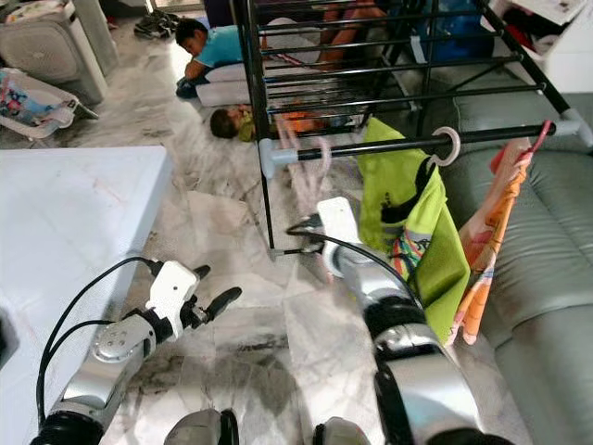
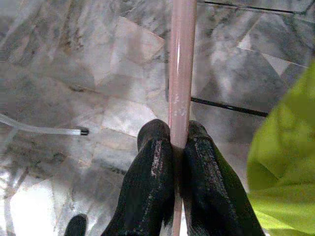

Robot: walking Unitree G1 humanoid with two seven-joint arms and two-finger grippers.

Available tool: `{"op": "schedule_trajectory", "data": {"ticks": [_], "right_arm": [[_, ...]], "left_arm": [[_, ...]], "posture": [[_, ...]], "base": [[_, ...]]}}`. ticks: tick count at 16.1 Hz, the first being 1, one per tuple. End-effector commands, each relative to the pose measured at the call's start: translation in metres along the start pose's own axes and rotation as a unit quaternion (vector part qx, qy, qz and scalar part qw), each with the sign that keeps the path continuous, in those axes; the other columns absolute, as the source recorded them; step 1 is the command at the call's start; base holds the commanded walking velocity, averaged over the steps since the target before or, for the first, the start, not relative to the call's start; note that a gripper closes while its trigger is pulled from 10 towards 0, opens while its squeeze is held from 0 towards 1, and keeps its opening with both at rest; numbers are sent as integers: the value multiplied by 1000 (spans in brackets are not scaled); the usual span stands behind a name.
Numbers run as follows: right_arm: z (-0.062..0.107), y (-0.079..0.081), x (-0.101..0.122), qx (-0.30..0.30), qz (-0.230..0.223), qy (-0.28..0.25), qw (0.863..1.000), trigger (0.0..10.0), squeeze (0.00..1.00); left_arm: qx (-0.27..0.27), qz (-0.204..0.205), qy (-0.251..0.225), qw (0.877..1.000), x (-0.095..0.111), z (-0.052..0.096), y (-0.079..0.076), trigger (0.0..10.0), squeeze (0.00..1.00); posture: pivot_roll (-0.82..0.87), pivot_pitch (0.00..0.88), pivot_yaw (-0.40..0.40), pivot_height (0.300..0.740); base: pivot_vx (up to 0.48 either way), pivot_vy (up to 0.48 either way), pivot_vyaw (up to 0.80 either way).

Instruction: Hang hanger

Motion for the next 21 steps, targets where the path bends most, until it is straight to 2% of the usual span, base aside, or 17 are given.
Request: {"op": "schedule_trajectory", "data": {"ticks": [1, 4, 7, 10, 13, 14, 17, 18, 19, 21], "right_arm": [[-1, -1, 10, -4, 8, -12, 1000, 10000, 0], [-3, -10, 6, -31, -11, 1, 999, 10000, 0], [-4, -13, -15, -45, -67, 44, 996, 10000, 0], [-2, -10, -45, -40, -66, 87, 993, 10000, 0], [-1, -13, -52, -41, -64, 89, 993, 10000, 0], [-1, -16, -47, -46, -44, 69, 996, 10000, 1000], [1, -25, -40, -58, -10, 27, 998, 10000, 1000], [5, -35, -40, -77, -14, 14, 997, 10000, 1000], [6, -38, -40, -83, -12, 11, 996, 10000, 1000], [13, -50, -41, -99, 21, -6, 995, 10000, 1000]], "left_arm": [[4, -8, 3, 1000, 1, 2, 3, 10000, 0], [4, -8, 8, 1000, -1, 2, 1, 10000, 0], [2, -7, 11, 1000, -2, 1, -2, 10000, 0], [2, -9, 17, 1000, -5, 2, -2, 10000, 0], [5, -9, 20, 1000, -5, 1, -2, 10000, 0], [6, -8, 23, 1000, -6, 1, -3, 10000, 0], [10, -2, 23, 1000, -7, 0, -3, 10000, 0], [15, 5, 20, 1000, -6, -2, -2, 10000, 0], [17, 6, 20, 1000, -6, -3, 0, 10000, 0], [21, 6, 20, 1000, -6, -4, 6, 10000, 0]], "posture": [[7, 49, 13, 740], [6, 52, 9, 740], [7, 56, 3, 740], [12, 56, -3, 740], [12, 56, -3, 740], [11, 49, -4, 740], [11, 29, -1, 740], [3, 20, 6, 740], [-7, 18, 11, 740], [-28, 12, 24, 740]], "base": [[0, 0, 0], [0, 0, 0], [0, 0, 0], [0, 0, 0], [0, 0, 0], [0, 0, 0], [0, 0, 0], [0, 0, 0], [0, 0, 0], [0, 0, 0]]}}
Point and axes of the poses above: a point about 5 cm out from each wrist's last joint towards the gripper, its own z axis pointing back from the gripper into the wrist, its own x axis along the axis of the wrist's last joint, y = z × x, the point moved 2 cm from there along -z, pointing out of the wrist towards the gripper
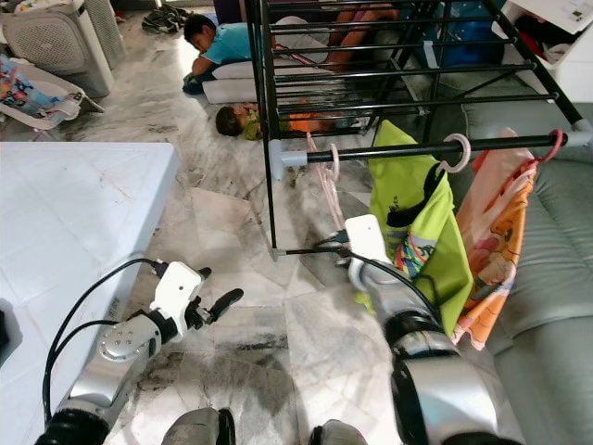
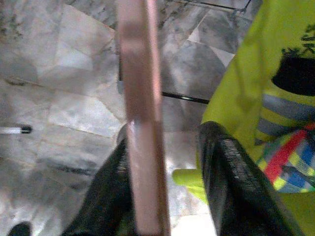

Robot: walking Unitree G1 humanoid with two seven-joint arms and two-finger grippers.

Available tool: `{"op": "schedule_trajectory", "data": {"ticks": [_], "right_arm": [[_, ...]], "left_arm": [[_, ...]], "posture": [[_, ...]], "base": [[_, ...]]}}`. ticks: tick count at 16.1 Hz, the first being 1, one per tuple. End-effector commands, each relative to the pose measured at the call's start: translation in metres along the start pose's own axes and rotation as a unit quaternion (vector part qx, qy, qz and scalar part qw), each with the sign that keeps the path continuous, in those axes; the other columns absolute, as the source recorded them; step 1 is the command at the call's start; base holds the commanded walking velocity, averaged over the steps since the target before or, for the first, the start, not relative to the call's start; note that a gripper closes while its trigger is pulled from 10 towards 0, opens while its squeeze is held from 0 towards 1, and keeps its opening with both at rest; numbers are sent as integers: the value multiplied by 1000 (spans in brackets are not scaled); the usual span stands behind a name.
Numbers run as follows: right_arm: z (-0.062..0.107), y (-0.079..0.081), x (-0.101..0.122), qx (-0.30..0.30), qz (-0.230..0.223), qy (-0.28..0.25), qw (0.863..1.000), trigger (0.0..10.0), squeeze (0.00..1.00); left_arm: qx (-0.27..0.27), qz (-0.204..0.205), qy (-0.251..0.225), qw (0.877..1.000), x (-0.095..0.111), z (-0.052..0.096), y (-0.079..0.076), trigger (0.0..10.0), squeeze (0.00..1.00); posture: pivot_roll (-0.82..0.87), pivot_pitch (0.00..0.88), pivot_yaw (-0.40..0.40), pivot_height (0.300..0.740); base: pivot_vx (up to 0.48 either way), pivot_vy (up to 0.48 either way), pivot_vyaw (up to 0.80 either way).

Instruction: Hang hanger

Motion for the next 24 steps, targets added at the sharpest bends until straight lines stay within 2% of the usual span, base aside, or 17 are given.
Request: {"op": "schedule_trajectory", "data": {"ticks": [1, 3, 5, 6, 7, 9, 11, 12, 14, 17, 18, 19, 21, 24], "right_arm": [[1, -1, 1, 1, 9, -10, 1000, 10000, 1000], [8, -7, -4, -14, 0, -39, 999, 10000, 1000], [17, -6, -10, -15, -51, -74, 996, 10000, 1000], [24, 0, -4, 2, -69, -115, 991, 10000, 1000], [26, 1, -2, 6, -70, -128, 989, 10000, 1000], [33, -3, 3, -5, -81, -158, 984, 10000, 1000], [38, -3, 10, 2, -92, -183, 979, 10000, 1000], [46, -6, 20, -6, -90, -211, 973, 10000, 1000], [52, -9, 25, -17, -99, -232, 968, 10000, 1000], [64, -4, 31, -19, -95, -256, 962, 10000, 1000], [70, -3, 33, -19, -89, -264, 960, 10000, 243], [71, -3, 33, -27, -89, -269, 959, 10000, 0], [69, -9, 32, -47, -104, -255, 960, 10000, 0], [71, -16, 40, -56, -91, -261, 960, 10000, 0]], "left_arm": [[12, 1, -2, 1000, 1, 0, 6, 10000, 0], [28, 0, -8, 1000, 4, -3, 14, 10000, 0], [47, -2, -17, 999, 9, -3, 22, 10000, 0], [70, -9, -21, 997, 12, -2, 29, 10000, 0], [77, -11, -23, 997, 14, -2, 31, 10000, 0], [100, -13, -41, 994, 28, -2, 46, 10000, 0], [100, -18, -53, 993, 34, -1, 49, 10000, 0], [102, -20, -64, 992, 39, -1, 48, 10000, 0], [104, -20, -74, 992, 44, -2, 45, 10000, 0], [88, -18, -95, 991, 54, -6, 40, 10000, 0], [83, -18, -99, 991, 58, -5, 39, 10000, 0], [75, -7, -96, 993, 57, -5, 38, 10000, 0], [76, -10, -94, 993, 57, -3, 39, 10000, 0], [74, -8, -100, 992, 61, -3, 37, 10000, 0]], "posture": [[-33, 8, 26, 740], [-43, 0, 29, 740], [-34, 0, 27, 740], [-28, 0, 23, 740], [-28, 0, 23, 740], [-29, 0, 25, 740], [-32, 0, 23, 740], [-36, 0, 18, 740], [-42, 0, 17, 740], [-49, 0, 22, 740], [-49, 9, 27, 740], [-48, 15, 27, 740], [-49, 42, 24, 740], [-56, 55, 16, 740]], "base": [[0, 0, 0], [0, 0, 0], [0, 0, 0], [0, 0, 0], [0, 0, 0], [0, 0, 0], [0, 0, 0], [0, 0, 0], [0, 0, 0], [0, 0, 0], [0, 0, 0], [0, -368, 0], [0, -366, 0], [0, -369, 0]]}}
Point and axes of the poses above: a point about 5 cm out from each wrist's last joint towards the gripper, its own z axis pointing back from the gripper into the wrist, its own x axis along the axis of the wrist's last joint, y = z × x, the point moved 2 cm from there along -z, pointing out of the wrist towards the gripper
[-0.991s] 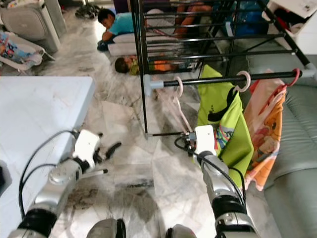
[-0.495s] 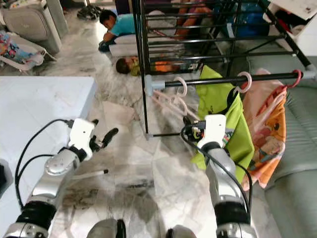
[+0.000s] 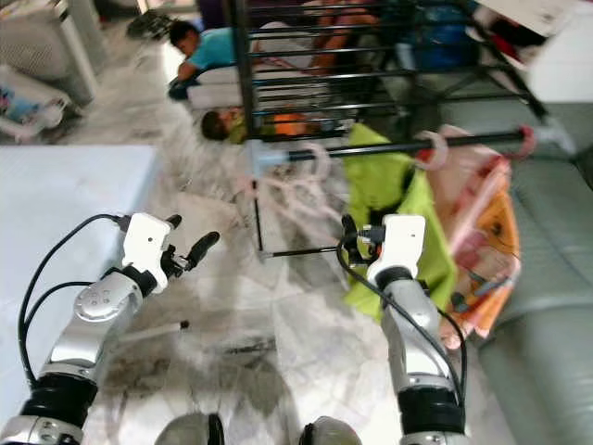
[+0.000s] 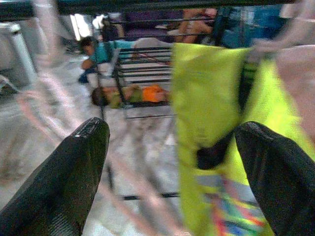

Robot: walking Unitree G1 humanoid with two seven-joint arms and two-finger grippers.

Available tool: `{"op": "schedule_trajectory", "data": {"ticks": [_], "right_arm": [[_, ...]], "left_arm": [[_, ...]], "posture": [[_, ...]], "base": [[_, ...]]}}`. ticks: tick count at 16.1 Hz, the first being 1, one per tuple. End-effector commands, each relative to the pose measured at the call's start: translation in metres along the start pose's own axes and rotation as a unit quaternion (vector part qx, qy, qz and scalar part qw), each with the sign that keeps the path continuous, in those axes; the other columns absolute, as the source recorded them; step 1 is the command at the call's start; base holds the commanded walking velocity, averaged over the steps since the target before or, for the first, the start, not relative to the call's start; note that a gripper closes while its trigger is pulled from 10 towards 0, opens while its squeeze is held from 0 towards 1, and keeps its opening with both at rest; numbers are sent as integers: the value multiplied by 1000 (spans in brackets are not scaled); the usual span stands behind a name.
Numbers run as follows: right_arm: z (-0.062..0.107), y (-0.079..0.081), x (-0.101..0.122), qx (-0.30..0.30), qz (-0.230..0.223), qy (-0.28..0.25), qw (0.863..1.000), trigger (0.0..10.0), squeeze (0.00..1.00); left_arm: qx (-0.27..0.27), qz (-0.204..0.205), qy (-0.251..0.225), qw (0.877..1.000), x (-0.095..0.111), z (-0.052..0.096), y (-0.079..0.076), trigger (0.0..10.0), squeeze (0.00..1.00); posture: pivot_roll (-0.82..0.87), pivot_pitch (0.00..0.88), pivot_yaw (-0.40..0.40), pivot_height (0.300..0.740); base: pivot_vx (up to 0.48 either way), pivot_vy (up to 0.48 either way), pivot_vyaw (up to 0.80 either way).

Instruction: Hang hanger

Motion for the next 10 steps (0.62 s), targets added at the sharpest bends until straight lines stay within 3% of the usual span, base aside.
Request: {"op": "schedule_trajectory", "data": {"ticks": [1, 7, 9, 10], "right_arm": [[1, -7, 11, -14, 20, -12, 1000, 10000, 0], [2, -3, 10, 6, 27, -6, 1000, 10000, 0], [-2, 0, 13, 12, 96, -5, 995, 10000, 0], [-5, 2, 15, 19, 96, -10, 995, 10000, 0]], "left_arm": [[-9, -3, -3, 1000, 3, 1, -3, 10000, 0], [-8, -2, -2, 1000, 4, 6, -6, 10000, 0], [-6, -2, -3, 1000, 5, 7, -7, 10000, 0], [13, 0, -3, 1000, 6, 5, -4, 10000, 0]], "posture": [[-54, 58, 10, 740], [-35, 74, -13, 740], [-35, 74, -13, 740], [-36, 72, -19, 740]], "base": [[0, -368, 0], [0, -366, 0], [0, -178, 0], [0, 0, 0]]}}
Point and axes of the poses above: a point about 5 cm out from each wrist's last joint towards the gripper, its own z axis pointing back from the gripper into the wrist, its own x axis along the axis of the wrist's last joint, y = z × x, the point moved 2 cm from there along -z, pointing out of the wrist towards the gripper
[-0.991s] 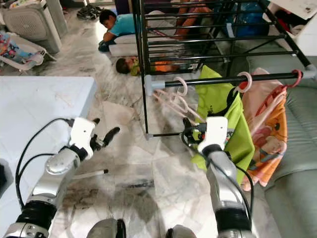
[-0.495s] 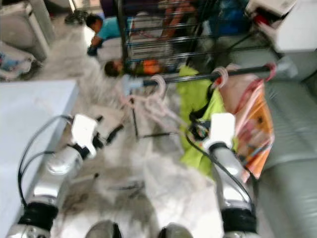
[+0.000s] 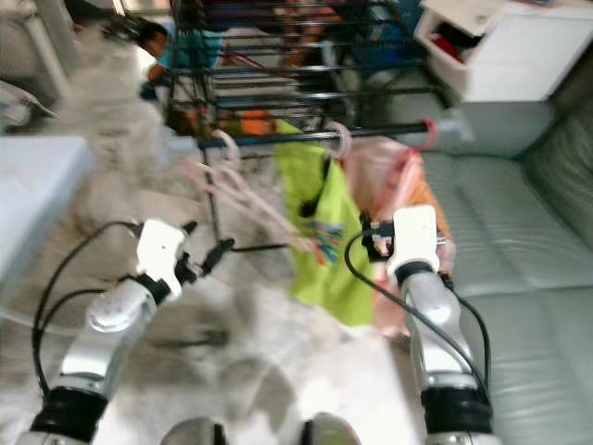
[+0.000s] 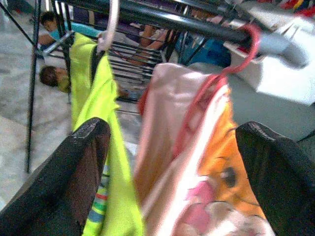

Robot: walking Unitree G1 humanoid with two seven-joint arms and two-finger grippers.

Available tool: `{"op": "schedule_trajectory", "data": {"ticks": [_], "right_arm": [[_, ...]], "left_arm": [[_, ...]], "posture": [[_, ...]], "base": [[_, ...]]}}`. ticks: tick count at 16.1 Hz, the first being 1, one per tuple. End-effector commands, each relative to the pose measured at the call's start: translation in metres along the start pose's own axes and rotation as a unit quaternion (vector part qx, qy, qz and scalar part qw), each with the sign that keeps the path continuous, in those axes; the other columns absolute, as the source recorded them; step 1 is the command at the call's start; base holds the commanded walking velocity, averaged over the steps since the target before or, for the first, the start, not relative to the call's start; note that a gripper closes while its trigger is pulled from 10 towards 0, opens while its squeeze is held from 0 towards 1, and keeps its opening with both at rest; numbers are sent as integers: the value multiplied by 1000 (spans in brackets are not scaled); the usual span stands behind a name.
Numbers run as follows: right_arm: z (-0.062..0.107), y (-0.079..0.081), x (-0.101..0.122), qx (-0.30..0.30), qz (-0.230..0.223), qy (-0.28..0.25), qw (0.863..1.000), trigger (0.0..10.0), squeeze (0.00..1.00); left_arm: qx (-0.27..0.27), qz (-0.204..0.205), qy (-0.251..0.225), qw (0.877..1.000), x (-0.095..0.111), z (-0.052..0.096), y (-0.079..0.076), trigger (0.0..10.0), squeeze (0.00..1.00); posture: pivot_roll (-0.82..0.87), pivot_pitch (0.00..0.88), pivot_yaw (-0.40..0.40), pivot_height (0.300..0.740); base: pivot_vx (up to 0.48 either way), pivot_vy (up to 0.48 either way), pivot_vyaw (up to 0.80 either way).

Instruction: Hang hanger

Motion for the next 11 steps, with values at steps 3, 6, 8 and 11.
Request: {"op": "schedule_trajectory", "data": {"ticks": [3, 6, 8, 11], "right_arm": [[-11, 4, 8, 15, -6, 0, 1000, 10000, 0], [-16, 9, 13, 34, -8, 7, 999, 10000, 0], [-13, 13, 18, 33, 14, -17, 999, 10000, 0], [-13, 9, 17, 24, 27, -18, 999, 10000, 0]], "left_arm": [[74, -14, -3, 997, 7, -2, 21, 10000, 0], [133, -29, -2, 991, 7, 0, 34, 10000, 0], [164, -41, -2, 986, 9, 1, 41, 10000, 0], [172, -39, 5, 984, 8, 2, 45, 10000, 0]], "posture": [[-27, 71, -28, 740], [-27, 75, -27, 740], [-26, 81, -28, 740], [-24, 86, -27, 740]], "base": [[0, 0, 0], [0, 0, 0], [0, 0, 400], [0, 0, 800]]}}
Point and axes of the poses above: a point about 5 cm out from each wrist's last joint towards the gripper, its own z axis pointing back from the gripper into the wrist, its own x axis along the axis of the wrist's last joint, y = z × x, the point moved 2 cm from there along -z, pointing out of the wrist towards the gripper
